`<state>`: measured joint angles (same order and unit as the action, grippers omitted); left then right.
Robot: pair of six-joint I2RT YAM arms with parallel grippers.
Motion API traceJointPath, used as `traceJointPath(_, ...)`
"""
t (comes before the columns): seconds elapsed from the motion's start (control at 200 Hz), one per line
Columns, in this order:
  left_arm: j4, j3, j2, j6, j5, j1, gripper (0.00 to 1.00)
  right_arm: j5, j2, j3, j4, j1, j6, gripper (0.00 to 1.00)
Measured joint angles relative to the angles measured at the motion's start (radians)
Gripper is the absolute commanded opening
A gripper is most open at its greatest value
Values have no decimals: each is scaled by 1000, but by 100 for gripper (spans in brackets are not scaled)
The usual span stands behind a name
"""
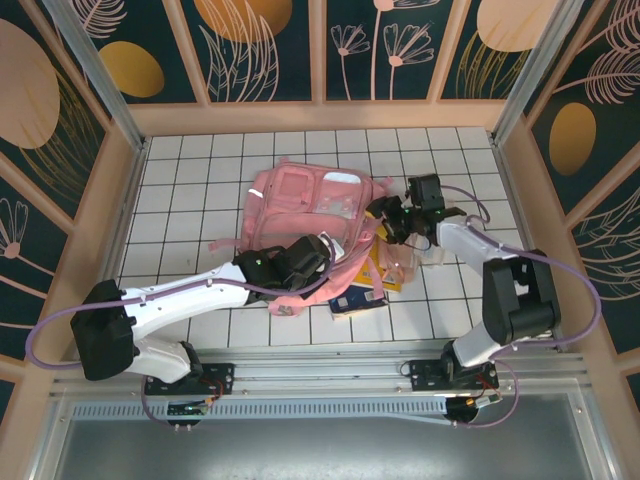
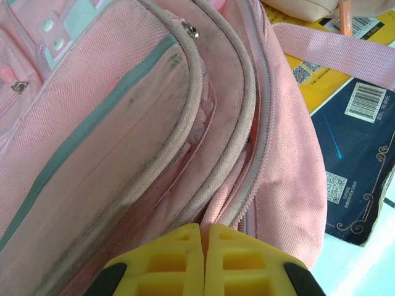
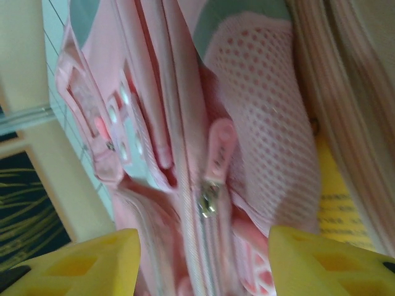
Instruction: Pack the student bag
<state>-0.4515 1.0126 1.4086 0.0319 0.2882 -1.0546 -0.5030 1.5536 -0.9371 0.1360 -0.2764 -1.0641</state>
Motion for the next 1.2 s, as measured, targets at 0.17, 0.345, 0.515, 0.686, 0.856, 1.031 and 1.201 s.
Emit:
traceJointPath(0.17, 14, -15, 0, 21, -11, 0, 0, 8, 24, -34, -55, 0, -107, 58)
traceJointPath(0.345, 32, -30, -3, 42, -19, 0, 0, 35, 37, -24, -91, -13, -237, 54)
traceJointPath(0.515, 55, -67, -28, 68, -23, 0, 0, 86, 39, 37, -114, -47, -355, 51)
traceJointPath(0.686, 59, -75, -37, 87, -22, 0, 0, 123, 44, 68, -152, -64, -441, 45)
traceJointPath(0.856, 59, -78, -41, 94, -23, -2, 0, 164, 44, 137, -227, -81, -525, 44)
traceJointPath(1.031, 59, -78, -41, 94, -23, -5, 0, 188, 50, 159, -270, -87, -571, 28)
traceJointPath(1.201, 57, -73, -40, 93, -23, -5, 0, 178, 94, 114, -259, -90, -519, 49)
